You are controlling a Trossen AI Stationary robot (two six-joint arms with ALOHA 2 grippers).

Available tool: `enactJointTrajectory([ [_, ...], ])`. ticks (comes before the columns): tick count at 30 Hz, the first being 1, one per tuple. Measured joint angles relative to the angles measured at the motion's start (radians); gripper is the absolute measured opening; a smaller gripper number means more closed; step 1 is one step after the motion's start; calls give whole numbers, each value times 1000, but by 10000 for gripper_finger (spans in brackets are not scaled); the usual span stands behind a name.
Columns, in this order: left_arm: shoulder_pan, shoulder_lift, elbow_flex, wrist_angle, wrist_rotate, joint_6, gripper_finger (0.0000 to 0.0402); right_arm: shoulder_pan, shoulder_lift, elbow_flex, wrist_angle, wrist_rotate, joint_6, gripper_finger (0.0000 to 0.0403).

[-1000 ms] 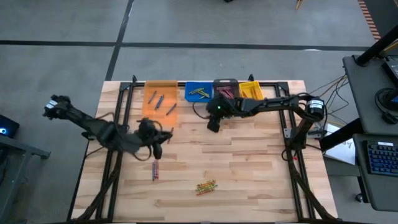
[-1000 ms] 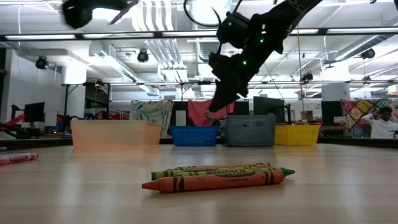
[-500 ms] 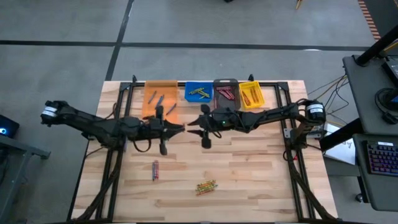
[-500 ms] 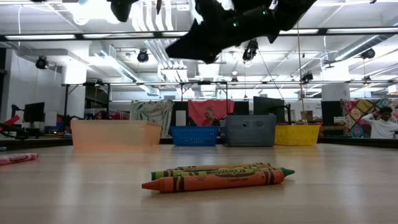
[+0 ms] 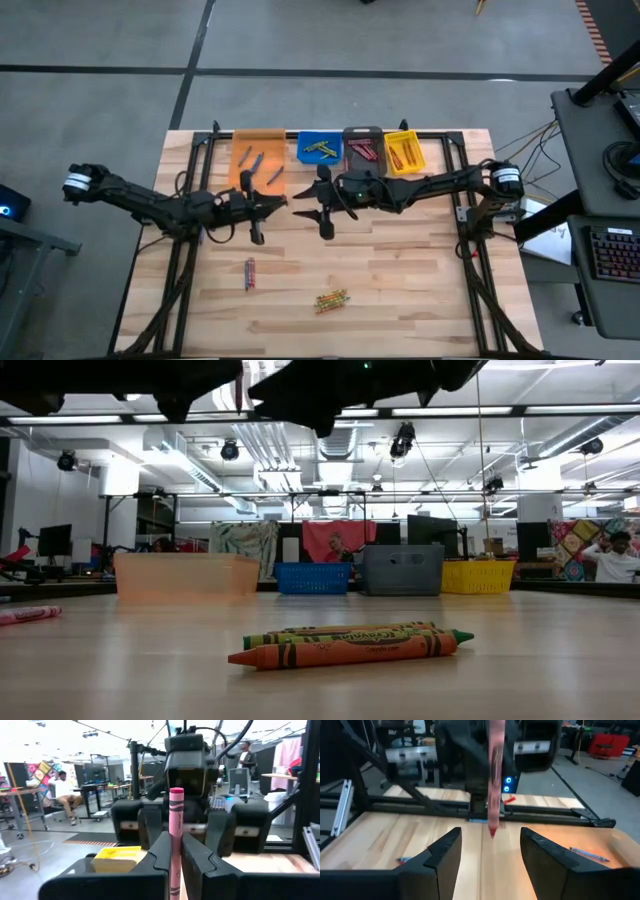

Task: Sort crayons
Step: Put the red crayon into the black bin

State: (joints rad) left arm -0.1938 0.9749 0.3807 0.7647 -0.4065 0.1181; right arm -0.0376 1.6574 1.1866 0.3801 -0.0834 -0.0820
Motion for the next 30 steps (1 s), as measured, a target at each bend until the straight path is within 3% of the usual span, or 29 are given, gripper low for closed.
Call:
enactJointTrajectory([
  [15, 13, 49, 0, 98, -3, 0, 0, -4, 59, 103, -5, 13, -24, 185],
  [19, 13, 50, 0, 98, -4, -7, 5, -4, 59, 104, -9, 57, -33, 140],
  [25, 14, 50, 0, 99, -7, -42, 31, -3, 59, 106, -11, 53, -49, 28],
  [30, 14, 44, 0, 94, -4, -27, 71, -4, 59, 122, -40, 58, -49, 16],
])
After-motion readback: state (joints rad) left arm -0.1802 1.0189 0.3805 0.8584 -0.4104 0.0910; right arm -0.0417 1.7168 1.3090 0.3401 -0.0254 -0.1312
